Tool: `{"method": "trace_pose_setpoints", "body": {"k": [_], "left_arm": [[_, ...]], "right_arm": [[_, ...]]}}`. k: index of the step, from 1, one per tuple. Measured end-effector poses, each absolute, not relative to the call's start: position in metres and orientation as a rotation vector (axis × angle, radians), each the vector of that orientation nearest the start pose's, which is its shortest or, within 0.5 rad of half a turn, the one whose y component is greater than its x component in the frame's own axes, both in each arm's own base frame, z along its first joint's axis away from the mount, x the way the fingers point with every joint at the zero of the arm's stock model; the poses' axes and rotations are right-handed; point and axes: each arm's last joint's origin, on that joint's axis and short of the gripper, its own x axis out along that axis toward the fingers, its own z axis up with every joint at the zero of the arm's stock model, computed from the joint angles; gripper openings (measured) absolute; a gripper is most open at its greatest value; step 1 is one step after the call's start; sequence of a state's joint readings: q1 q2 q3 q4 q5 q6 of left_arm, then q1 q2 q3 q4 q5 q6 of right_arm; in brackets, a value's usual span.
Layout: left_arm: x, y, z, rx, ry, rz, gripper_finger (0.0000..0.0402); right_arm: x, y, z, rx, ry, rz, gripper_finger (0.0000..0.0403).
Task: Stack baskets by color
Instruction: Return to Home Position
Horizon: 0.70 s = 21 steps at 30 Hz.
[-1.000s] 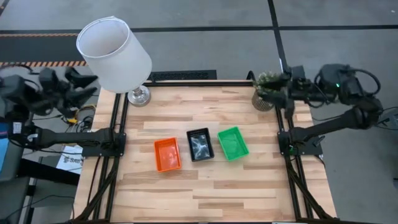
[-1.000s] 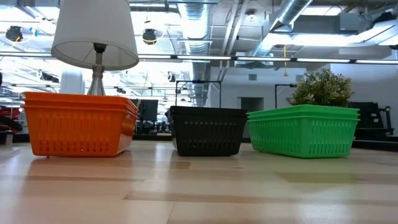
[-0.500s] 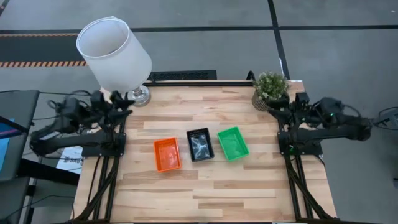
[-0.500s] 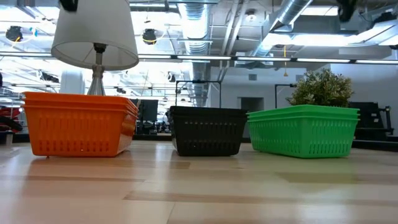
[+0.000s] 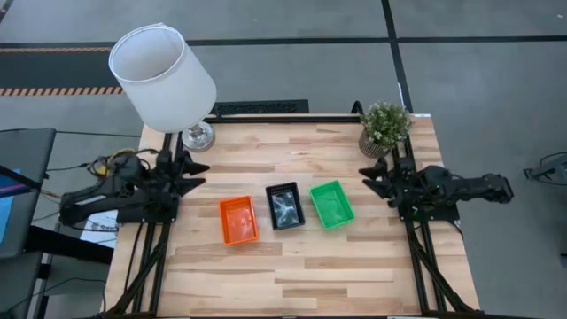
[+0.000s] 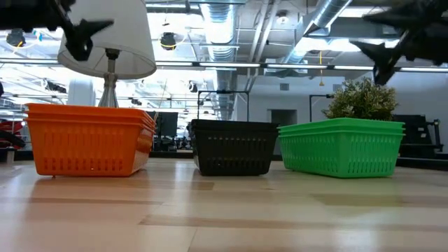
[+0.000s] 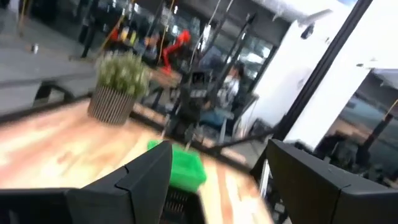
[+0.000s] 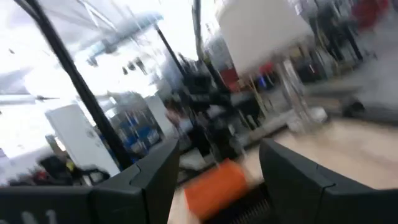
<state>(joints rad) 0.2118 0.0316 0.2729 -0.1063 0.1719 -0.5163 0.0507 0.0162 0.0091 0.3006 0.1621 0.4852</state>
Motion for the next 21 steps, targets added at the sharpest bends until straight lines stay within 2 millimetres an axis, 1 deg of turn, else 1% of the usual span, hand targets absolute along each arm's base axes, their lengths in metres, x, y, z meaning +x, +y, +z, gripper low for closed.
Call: {"method": "trace_pose_setpoints", "body": {"k": [2,6,9,11,14,16,21], "left_arm": [[0.079,0.011,0.231,-0.495,-0.097,0.004,0.0251],[0.083,0.009,0.216,-0.485,-0.063,-0.02,0.0251],[0.088,0.007,0.2,-0.495,-0.037,-0.048,0.0251],[0.091,0.005,0.192,-0.492,-0.045,-0.068,0.0251],[0.094,0.003,0.178,-0.479,-0.005,-0.061,0.0251],[0.096,0.002,0.172,-0.478,0.002,-0.047,0.0251],[0.097,-0.002,0.172,-0.426,-0.033,-0.102,0.0251]], "right_arm": [[0.095,0.001,0.19,0.516,-0.271,-0.041,0.0243],[0.094,0.002,0.192,0.47,-0.281,-0.031,0.0243],[0.095,0.002,0.191,0.447,-0.274,-0.03,0.0243],[0.095,0.002,0.191,0.438,-0.274,-0.031,0.0243],[0.095,0.002,0.19,0.412,-0.261,-0.037,0.0243],[0.095,0.002,0.188,0.399,-0.238,-0.043,0.0243],[0.097,0.002,0.18,0.373,-0.155,-0.06,0.0243]]}}
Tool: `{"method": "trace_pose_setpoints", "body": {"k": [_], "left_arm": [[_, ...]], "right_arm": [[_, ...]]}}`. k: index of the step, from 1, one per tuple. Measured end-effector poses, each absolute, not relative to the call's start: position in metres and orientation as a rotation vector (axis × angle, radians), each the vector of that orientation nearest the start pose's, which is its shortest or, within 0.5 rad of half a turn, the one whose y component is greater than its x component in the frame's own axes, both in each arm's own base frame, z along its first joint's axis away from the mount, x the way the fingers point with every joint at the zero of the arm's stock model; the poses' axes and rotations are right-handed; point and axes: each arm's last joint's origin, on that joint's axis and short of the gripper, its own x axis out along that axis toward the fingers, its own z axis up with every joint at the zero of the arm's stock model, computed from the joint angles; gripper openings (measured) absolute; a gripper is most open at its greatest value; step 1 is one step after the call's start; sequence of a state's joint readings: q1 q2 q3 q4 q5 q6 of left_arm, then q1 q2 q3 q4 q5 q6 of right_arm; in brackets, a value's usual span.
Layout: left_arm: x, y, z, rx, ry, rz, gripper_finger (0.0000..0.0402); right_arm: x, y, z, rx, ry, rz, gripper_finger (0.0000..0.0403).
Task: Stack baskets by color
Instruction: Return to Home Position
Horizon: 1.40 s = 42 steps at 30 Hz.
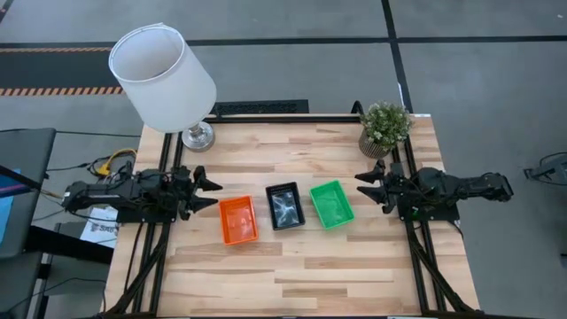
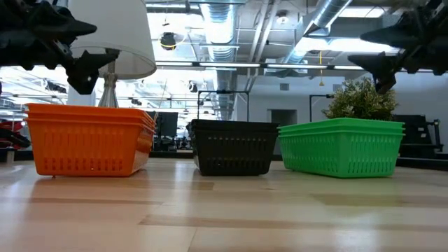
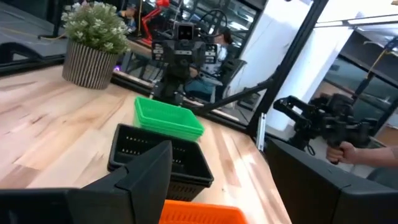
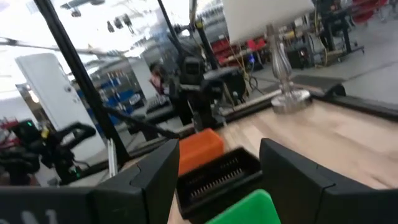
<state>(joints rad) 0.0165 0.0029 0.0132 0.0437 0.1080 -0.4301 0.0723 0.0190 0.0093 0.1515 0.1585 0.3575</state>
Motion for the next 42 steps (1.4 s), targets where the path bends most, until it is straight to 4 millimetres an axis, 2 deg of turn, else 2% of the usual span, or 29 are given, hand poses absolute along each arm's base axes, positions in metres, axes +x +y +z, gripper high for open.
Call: {"method": "trace_pose_setpoints", "body": {"k": [7,15,23,42], "left_arm": [[0.0971,-0.0018,0.171,-0.428,-0.032,-0.065,0.0251],[0.0971,-0.0018,0.1707,-0.439,-0.03,-0.066,0.0251],[0.0971,-0.0018,0.1705,-0.533,-0.025,-0.067,0.0251],[0.0972,-0.0018,0.1703,-0.538,-0.025,-0.067,0.0251]], "right_arm": [[0.098,0.0025,0.1701,0.361,-0.055,-0.078,0.0243],[0.098,0.0025,0.1693,0.319,-0.045,-0.079,0.0243],[0.098,0.0025,0.1692,0.317,-0.044,-0.08,0.0243],[0.0981,0.0025,0.1686,0.317,-0.04,-0.081,0.0244]]}}
